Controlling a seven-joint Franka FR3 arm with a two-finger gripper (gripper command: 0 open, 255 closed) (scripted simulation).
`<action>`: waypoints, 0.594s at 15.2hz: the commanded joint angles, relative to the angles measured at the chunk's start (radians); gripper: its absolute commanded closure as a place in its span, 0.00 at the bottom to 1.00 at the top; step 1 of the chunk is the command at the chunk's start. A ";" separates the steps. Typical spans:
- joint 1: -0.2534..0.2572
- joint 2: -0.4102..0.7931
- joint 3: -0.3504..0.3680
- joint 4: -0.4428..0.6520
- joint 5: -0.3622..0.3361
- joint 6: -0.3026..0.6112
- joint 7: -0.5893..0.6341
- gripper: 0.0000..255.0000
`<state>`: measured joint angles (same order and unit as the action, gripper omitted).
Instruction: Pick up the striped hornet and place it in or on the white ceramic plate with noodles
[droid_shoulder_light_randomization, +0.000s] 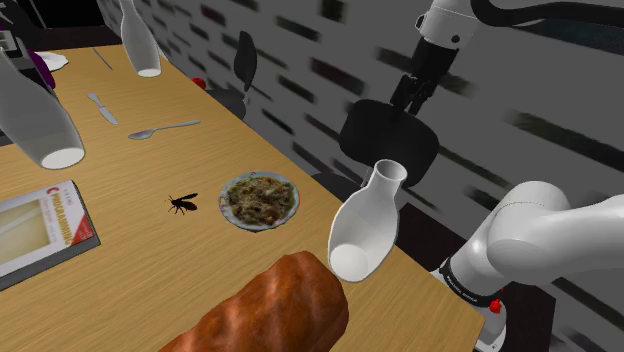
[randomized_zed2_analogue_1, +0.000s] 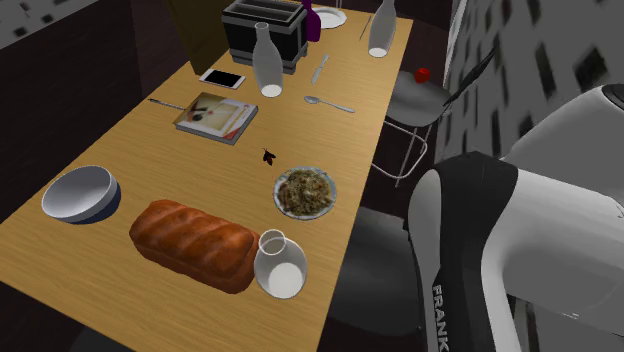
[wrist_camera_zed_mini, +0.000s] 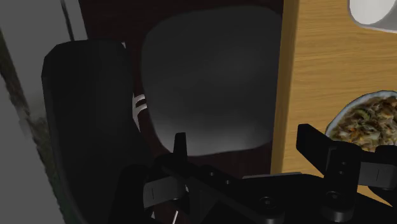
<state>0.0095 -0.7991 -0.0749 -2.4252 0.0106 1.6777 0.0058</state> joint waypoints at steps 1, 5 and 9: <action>0.000 0.000 0.000 0.000 0.000 0.000 0.000 0.00; 0.034 0.076 0.094 0.026 0.034 0.046 0.091 0.00; 0.060 0.170 0.186 0.072 0.056 0.089 0.182 0.00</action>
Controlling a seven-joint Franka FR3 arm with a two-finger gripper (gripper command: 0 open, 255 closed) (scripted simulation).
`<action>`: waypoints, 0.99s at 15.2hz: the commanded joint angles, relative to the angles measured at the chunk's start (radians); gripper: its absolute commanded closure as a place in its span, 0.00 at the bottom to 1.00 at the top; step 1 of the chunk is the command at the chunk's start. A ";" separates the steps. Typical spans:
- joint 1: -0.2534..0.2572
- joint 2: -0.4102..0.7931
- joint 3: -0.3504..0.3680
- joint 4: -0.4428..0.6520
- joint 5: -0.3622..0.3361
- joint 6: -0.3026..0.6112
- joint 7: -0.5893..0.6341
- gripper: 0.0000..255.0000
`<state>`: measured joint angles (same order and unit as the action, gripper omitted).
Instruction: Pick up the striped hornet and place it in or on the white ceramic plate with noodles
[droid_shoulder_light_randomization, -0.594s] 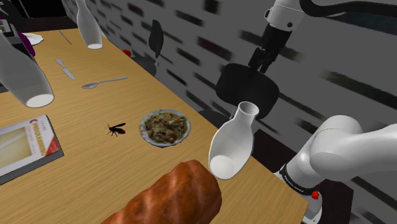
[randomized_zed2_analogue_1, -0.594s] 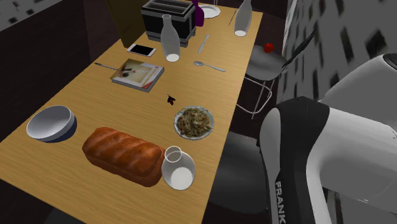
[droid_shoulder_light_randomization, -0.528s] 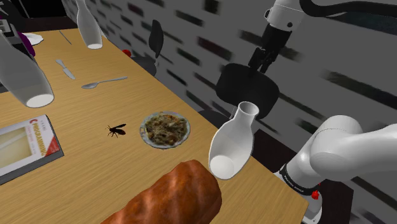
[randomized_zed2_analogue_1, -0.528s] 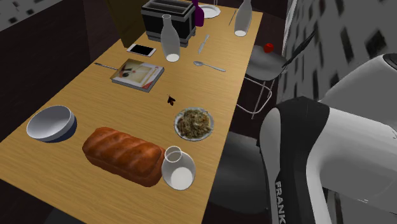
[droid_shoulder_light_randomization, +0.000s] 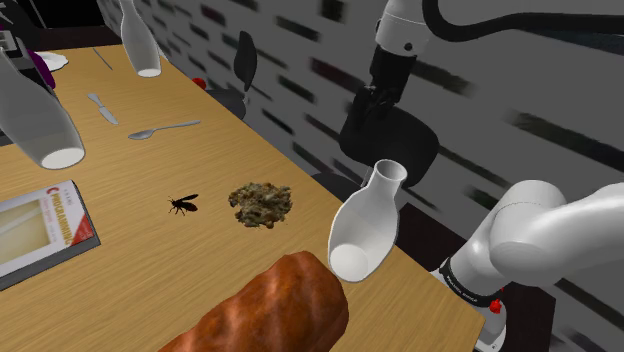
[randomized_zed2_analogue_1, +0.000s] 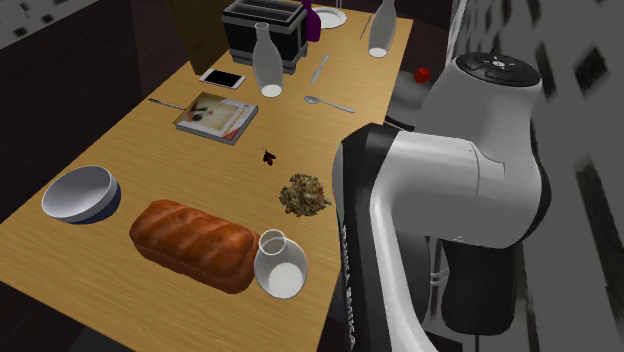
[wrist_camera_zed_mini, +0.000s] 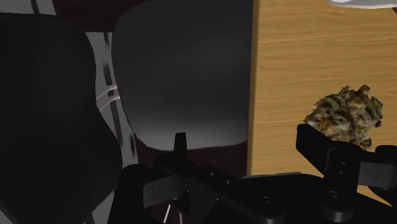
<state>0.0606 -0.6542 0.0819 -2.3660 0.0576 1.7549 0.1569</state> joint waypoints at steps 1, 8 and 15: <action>0.015 0.052 0.051 0.027 0.011 0.021 0.053 0.00; 0.042 0.261 0.200 0.163 -0.005 0.075 0.219 0.00; 0.065 0.517 0.333 0.360 -0.096 0.087 0.405 0.00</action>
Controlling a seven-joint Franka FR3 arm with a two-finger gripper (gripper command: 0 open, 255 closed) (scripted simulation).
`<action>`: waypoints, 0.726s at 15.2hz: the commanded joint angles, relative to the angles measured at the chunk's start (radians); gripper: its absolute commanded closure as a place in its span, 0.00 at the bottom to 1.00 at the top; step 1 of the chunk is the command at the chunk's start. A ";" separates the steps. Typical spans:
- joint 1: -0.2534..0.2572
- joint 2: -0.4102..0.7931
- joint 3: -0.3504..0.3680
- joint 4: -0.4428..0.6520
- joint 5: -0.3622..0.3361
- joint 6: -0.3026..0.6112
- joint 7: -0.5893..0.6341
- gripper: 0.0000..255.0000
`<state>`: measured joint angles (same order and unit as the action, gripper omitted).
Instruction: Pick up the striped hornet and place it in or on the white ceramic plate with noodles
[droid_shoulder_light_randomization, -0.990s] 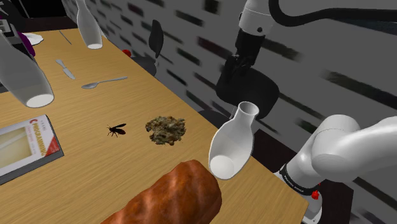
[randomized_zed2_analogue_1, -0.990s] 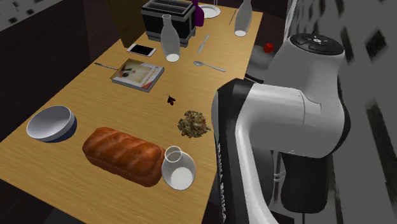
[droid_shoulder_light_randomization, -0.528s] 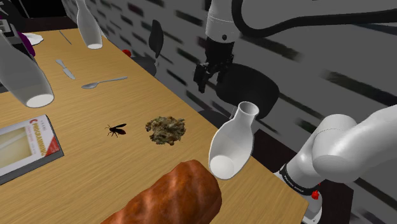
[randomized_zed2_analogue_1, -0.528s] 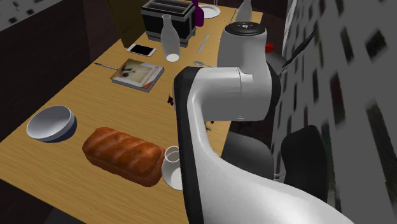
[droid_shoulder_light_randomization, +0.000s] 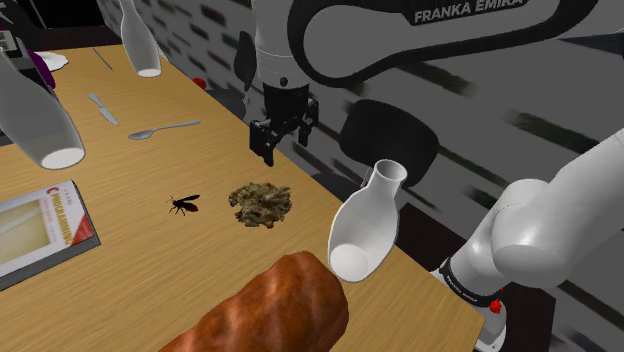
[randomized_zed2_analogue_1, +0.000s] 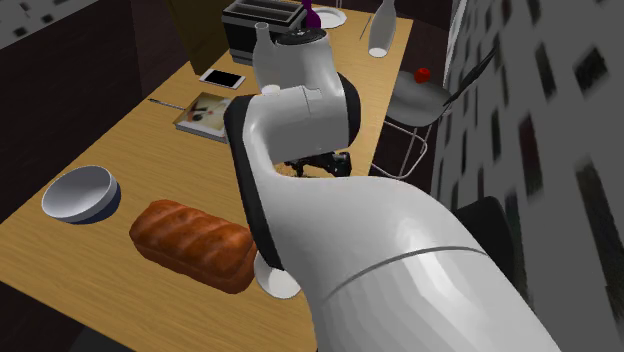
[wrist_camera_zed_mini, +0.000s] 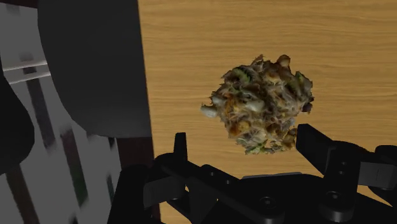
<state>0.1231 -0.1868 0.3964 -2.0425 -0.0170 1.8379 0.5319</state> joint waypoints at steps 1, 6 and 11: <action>0.008 0.090 0.034 0.070 -0.041 0.001 0.057 0.00; 0.062 0.307 0.093 0.262 -0.157 -0.039 0.194 0.00; 0.163 0.542 0.107 0.504 -0.279 -0.120 0.303 0.00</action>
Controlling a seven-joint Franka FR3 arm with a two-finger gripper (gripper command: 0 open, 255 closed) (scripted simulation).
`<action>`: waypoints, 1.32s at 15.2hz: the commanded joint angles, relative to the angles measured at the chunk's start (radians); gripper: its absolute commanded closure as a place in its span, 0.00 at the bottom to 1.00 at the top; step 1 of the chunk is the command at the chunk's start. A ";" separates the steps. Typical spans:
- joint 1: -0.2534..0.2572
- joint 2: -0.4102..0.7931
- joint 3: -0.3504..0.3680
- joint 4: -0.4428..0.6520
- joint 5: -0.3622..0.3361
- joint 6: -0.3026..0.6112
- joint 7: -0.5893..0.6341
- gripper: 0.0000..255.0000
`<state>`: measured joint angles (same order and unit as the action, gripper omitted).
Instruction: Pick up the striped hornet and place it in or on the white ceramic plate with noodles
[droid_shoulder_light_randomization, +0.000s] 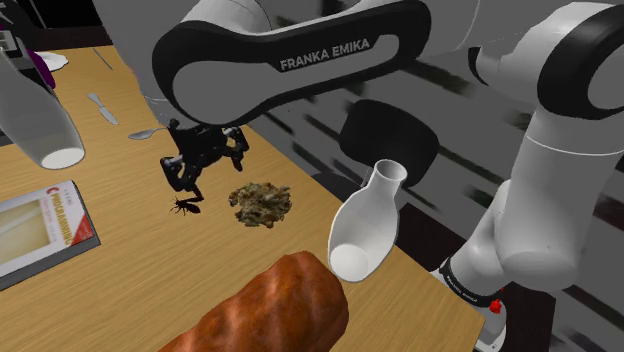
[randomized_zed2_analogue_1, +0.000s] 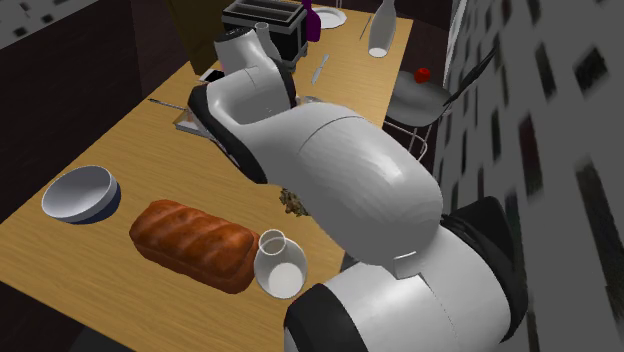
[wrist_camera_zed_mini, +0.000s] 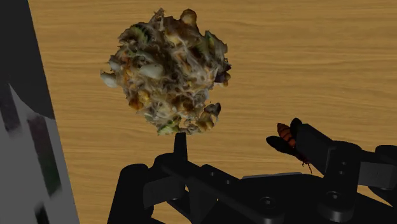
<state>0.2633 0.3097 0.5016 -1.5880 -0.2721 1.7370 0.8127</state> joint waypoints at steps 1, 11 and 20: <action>0.048 0.095 0.000 0.106 -0.046 -0.040 0.038 0.00; 0.138 0.283 -0.025 0.264 -0.124 -0.054 0.086 0.00; 0.133 0.282 -0.026 0.242 -0.126 -0.033 0.088 0.00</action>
<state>0.3964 0.5920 0.4757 -1.3464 -0.3977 1.7042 0.9009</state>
